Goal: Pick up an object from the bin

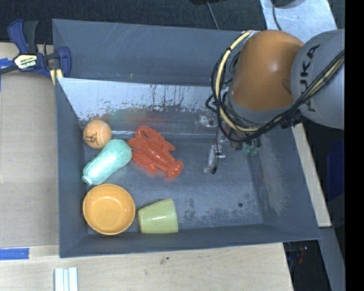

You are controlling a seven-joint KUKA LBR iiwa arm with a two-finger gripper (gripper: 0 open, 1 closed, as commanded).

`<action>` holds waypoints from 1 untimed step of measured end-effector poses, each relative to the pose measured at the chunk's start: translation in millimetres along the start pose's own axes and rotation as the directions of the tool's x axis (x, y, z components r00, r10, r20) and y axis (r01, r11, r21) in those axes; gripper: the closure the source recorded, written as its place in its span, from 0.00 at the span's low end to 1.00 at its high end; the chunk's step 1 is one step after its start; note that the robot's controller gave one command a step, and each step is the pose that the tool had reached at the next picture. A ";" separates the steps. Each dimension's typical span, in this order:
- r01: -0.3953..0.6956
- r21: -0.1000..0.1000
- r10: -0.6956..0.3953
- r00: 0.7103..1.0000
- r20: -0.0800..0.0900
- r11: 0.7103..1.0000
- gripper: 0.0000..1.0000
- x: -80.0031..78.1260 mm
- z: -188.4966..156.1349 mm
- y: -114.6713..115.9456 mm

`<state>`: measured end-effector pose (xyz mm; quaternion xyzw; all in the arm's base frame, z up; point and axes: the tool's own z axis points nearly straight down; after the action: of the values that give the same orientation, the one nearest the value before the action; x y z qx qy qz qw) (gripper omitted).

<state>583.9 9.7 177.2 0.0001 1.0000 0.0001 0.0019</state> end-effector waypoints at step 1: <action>0.000 0.000 0.000 1.000 0.000 1.000 0.00 0.0 0.0 0.0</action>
Offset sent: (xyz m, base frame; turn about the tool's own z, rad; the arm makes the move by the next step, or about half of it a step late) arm -0.0273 0.0399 -0.0503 0.0067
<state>583.9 9.7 177.2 0.0001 1.0000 0.0001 0.0019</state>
